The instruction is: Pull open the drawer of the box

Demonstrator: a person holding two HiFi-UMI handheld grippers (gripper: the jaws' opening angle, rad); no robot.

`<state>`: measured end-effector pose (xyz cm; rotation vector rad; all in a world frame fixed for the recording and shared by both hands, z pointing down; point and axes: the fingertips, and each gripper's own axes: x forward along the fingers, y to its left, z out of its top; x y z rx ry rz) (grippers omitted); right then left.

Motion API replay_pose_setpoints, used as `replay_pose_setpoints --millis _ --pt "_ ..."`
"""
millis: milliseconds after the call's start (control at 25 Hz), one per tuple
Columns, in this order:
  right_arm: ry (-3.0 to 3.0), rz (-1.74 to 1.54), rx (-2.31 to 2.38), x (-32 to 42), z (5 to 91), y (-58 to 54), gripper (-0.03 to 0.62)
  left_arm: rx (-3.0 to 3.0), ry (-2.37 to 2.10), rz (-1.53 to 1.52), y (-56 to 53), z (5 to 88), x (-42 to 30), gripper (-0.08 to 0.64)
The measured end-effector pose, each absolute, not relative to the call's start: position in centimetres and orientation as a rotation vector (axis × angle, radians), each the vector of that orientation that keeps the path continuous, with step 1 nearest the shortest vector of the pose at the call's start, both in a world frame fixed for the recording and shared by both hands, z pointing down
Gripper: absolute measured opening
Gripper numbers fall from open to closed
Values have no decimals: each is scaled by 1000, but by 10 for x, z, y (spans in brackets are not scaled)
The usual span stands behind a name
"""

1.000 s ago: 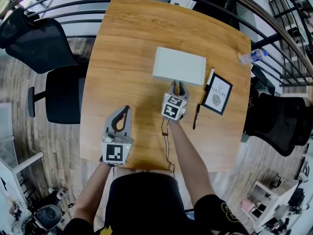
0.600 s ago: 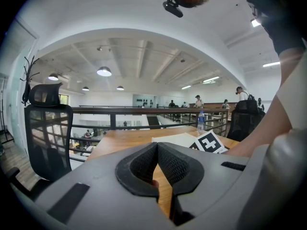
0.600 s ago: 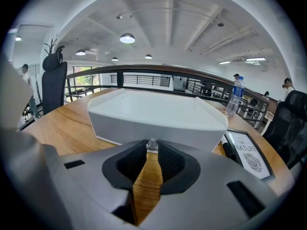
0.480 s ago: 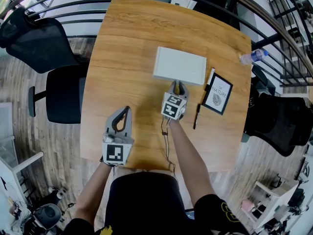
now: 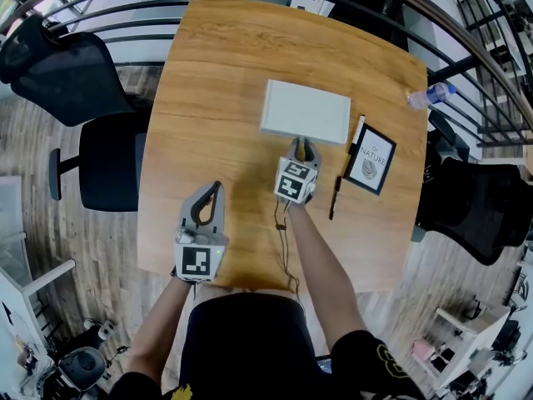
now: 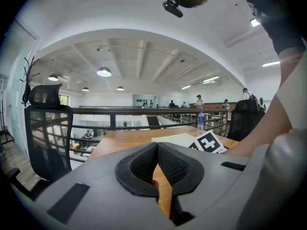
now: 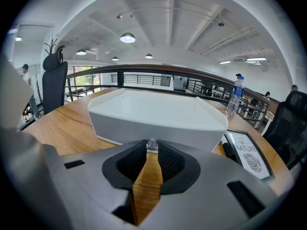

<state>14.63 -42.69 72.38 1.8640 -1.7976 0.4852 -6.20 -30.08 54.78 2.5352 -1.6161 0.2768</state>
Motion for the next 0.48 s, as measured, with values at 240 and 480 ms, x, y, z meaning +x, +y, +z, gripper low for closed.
replay_pose_setpoints --millis 240,480 --pt "-1792 486 1863 146 724 -425 67 2544 -1611 282 -299 549 -61 9" --pt "-1790 487 1858 146 726 -420 67 2545 -1611 282 -296 548 -59 10"
